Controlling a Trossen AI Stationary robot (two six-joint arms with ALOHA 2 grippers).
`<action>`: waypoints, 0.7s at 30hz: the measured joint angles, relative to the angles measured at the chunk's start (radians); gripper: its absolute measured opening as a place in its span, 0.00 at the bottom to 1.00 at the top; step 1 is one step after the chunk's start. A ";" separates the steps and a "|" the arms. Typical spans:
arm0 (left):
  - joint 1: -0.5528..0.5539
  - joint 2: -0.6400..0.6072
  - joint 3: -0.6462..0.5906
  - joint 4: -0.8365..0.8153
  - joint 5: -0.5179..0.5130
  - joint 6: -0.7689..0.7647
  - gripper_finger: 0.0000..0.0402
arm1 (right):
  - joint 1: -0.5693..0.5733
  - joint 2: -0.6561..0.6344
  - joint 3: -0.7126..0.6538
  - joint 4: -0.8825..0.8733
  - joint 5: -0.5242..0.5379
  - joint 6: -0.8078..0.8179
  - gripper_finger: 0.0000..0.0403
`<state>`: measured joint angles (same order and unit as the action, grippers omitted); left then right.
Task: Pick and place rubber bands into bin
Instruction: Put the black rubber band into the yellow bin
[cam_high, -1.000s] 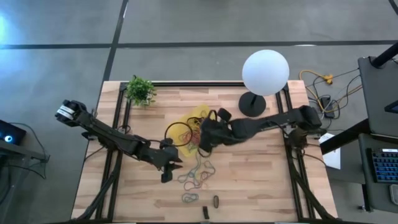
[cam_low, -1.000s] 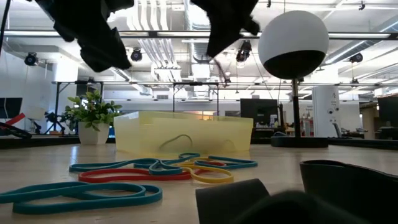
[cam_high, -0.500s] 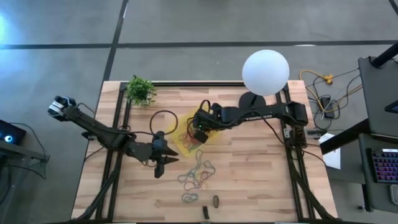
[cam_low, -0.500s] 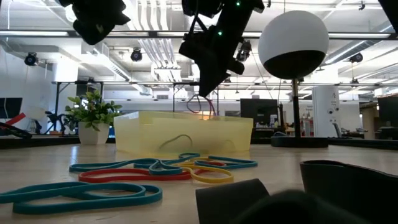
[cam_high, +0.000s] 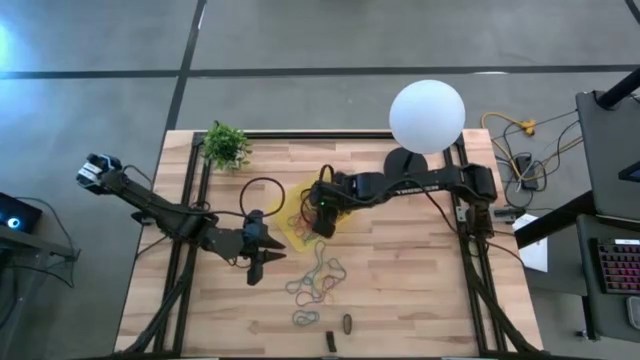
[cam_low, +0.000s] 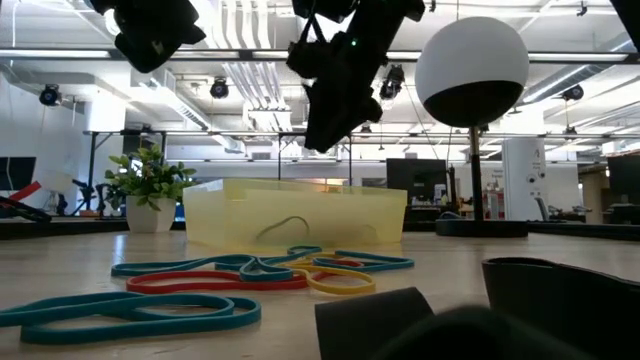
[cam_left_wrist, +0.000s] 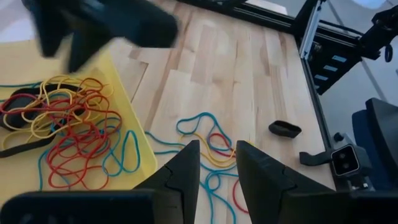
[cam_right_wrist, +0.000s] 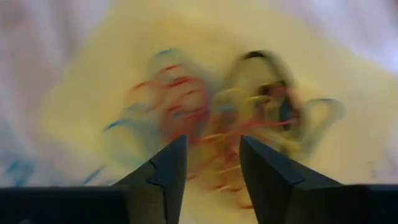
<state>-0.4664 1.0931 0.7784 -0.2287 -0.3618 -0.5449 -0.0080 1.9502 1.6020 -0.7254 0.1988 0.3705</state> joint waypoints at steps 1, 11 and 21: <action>0.000 0.000 0.000 0.000 0.000 0.000 0.22 | 0.009 -0.003 0.000 -0.001 -0.040 -0.016 0.34; 0.000 0.002 0.000 -0.027 0.000 0.001 0.22 | 0.235 -0.027 0.000 -0.034 -0.233 -0.162 0.36; 0.000 0.002 0.000 -0.069 0.001 0.007 0.22 | 0.448 -0.020 -0.011 -0.041 -0.192 -0.137 0.34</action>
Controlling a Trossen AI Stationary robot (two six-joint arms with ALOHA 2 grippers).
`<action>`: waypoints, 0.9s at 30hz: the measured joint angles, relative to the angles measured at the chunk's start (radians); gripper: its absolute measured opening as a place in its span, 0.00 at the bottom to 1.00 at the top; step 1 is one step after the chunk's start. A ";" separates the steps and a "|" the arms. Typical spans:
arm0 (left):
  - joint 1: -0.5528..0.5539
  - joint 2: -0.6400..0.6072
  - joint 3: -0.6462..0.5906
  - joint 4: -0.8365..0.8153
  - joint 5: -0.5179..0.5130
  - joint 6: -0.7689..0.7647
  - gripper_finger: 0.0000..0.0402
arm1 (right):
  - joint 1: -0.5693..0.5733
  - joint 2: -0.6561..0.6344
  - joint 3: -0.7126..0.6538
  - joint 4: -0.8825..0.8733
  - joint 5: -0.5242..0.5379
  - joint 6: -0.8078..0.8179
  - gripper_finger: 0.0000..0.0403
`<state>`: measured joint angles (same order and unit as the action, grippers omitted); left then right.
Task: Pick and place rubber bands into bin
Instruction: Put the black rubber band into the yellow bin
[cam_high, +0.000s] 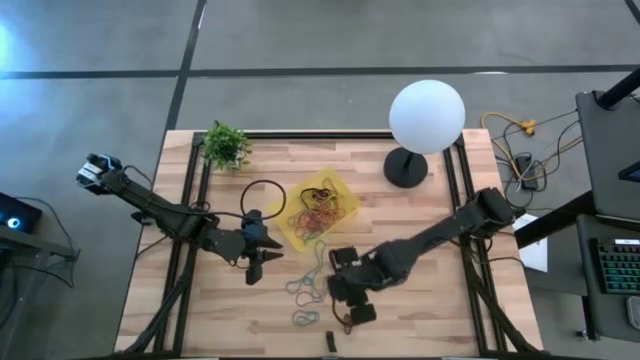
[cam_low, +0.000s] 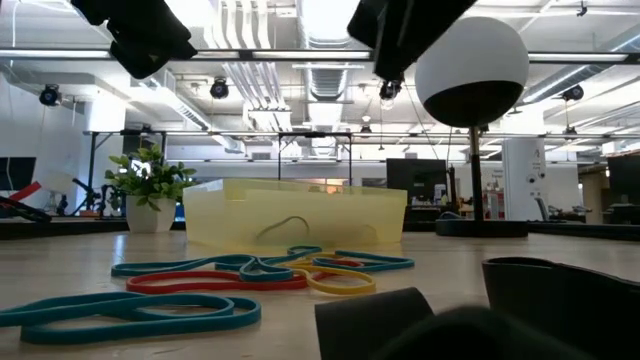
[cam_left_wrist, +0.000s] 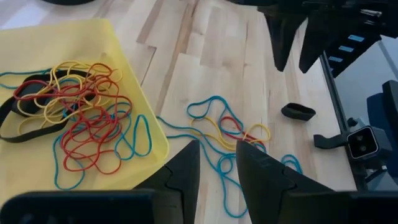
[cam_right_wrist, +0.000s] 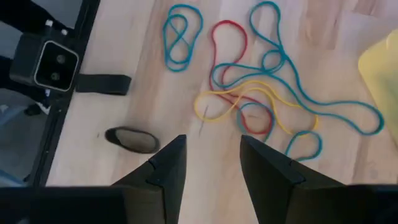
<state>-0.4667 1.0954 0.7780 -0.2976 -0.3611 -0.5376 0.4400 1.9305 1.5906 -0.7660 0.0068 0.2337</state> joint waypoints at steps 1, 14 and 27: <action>0.000 0.000 0.000 0.001 0.000 0.003 0.22 | 0.013 0.000 -0.001 0.000 0.014 0.006 0.34; 0.000 0.000 -0.014 0.001 -0.007 -0.005 0.22 | 0.097 0.001 -0.130 0.235 0.023 0.116 0.39; 0.000 0.001 -0.066 0.028 -0.004 -0.059 0.22 | 0.121 0.012 -0.258 0.390 0.022 0.157 0.40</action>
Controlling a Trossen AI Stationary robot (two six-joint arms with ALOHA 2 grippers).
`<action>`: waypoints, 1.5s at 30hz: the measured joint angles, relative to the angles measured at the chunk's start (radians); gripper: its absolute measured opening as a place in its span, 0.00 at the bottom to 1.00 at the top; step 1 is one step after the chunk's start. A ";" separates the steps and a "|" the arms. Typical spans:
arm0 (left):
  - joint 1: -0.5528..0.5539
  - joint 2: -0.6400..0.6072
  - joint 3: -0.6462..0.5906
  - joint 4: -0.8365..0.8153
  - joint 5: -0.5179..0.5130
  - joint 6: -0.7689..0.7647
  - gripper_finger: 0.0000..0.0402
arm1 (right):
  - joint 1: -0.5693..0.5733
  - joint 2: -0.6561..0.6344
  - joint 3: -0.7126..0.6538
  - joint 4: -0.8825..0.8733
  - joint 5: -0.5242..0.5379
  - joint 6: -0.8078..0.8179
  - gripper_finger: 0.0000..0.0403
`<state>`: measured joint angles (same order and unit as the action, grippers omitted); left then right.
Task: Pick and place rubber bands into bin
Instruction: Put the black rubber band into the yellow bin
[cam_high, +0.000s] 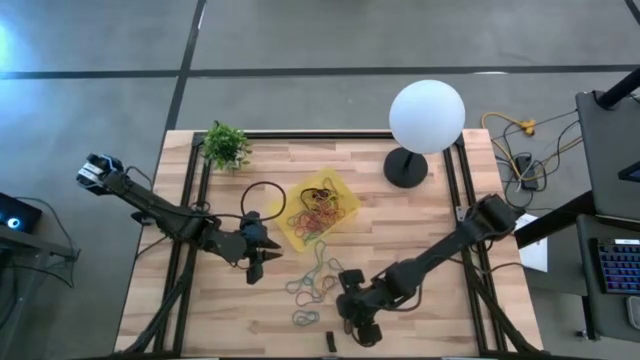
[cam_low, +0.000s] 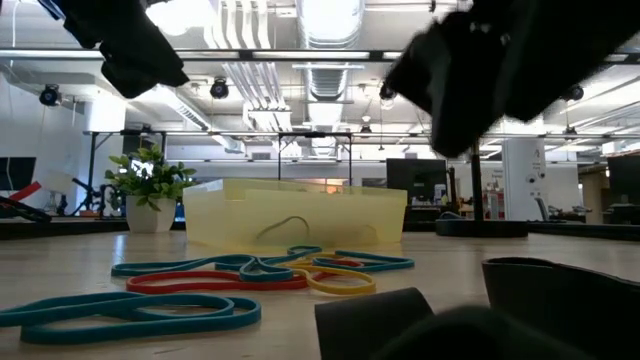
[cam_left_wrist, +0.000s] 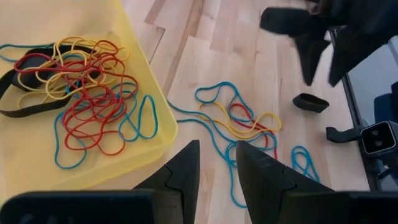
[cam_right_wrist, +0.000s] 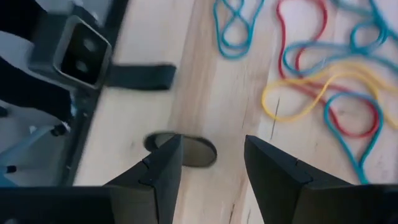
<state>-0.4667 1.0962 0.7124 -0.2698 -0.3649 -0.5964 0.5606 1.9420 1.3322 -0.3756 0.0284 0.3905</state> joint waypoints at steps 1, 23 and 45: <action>0.000 0.000 0.000 0.000 0.000 0.000 0.22 | 0.000 0.007 -0.007 -0.001 -0.001 0.003 0.40; 0.000 0.000 0.000 -0.001 0.000 0.000 0.22 | 0.005 0.144 0.047 -0.071 -0.005 0.106 0.23; 0.000 0.000 0.000 0.009 -0.008 0.001 0.22 | -0.149 -0.095 0.072 -0.120 0.446 -0.002 0.02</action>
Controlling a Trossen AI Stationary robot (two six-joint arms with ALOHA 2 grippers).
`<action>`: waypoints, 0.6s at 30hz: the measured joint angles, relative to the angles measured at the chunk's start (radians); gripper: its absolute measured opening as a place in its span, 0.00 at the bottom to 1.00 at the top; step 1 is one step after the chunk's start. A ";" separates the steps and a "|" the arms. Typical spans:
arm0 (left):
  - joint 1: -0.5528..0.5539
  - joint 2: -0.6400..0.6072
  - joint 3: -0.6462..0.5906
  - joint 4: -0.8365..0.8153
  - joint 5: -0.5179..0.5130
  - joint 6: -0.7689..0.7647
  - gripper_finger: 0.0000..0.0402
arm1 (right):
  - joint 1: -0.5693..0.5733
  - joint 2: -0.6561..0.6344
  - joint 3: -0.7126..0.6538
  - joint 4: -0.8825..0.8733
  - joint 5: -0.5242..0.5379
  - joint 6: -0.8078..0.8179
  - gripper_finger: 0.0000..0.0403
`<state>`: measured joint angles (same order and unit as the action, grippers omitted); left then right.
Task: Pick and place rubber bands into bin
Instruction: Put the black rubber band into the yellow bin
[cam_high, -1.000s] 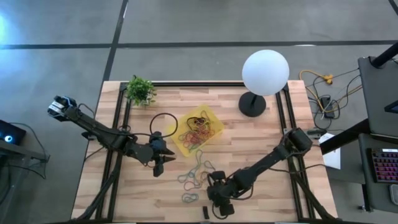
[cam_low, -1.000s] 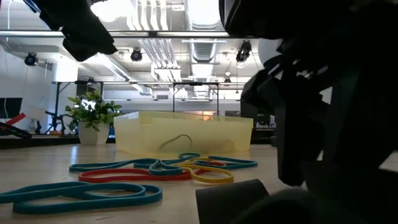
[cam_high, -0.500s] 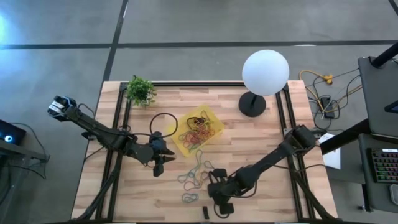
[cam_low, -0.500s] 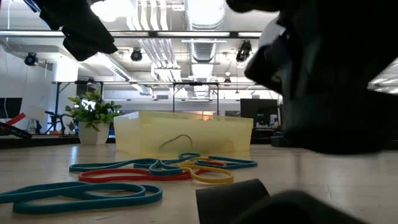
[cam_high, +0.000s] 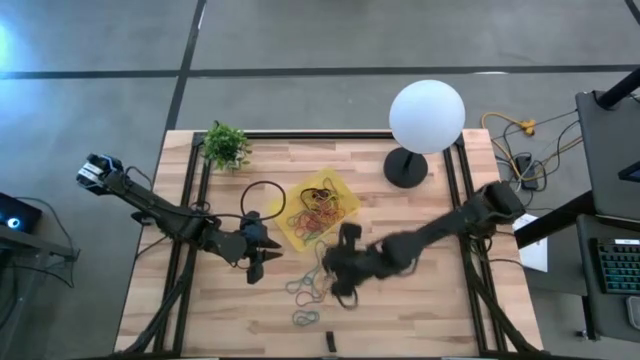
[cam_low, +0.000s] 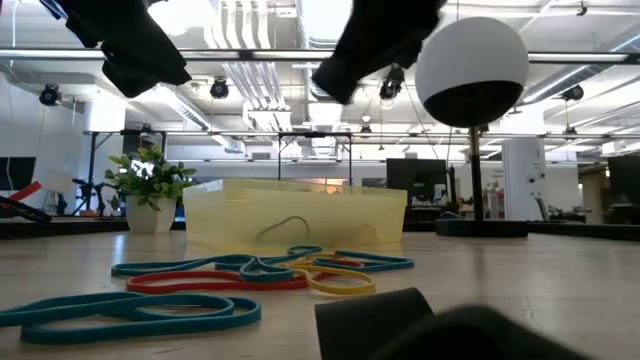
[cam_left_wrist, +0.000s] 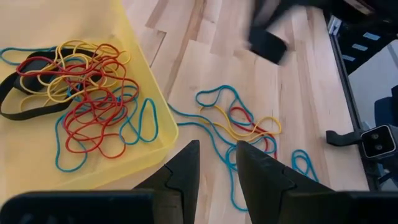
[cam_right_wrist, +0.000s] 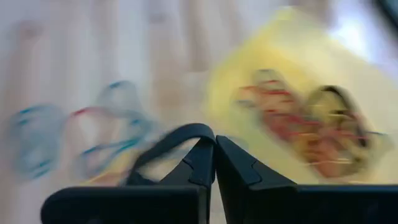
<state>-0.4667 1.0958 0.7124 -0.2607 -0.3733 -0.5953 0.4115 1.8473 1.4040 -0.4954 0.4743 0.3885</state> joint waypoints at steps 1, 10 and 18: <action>0.000 0.000 0.000 0.001 0.000 0.000 0.22 | -0.027 -0.004 0.000 0.000 0.017 -0.001 0.02; 0.000 0.000 0.000 0.022 0.000 -0.001 0.22 | -0.278 0.003 -0.006 0.012 0.046 0.008 0.02; 0.000 0.000 0.000 0.036 0.001 -0.001 0.22 | -0.418 0.003 -0.016 0.021 -0.035 -0.005 0.02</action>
<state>-0.4664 1.0958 0.7124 -0.2251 -0.3725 -0.5964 -0.0063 1.8503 1.3884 -0.4744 0.4393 0.3831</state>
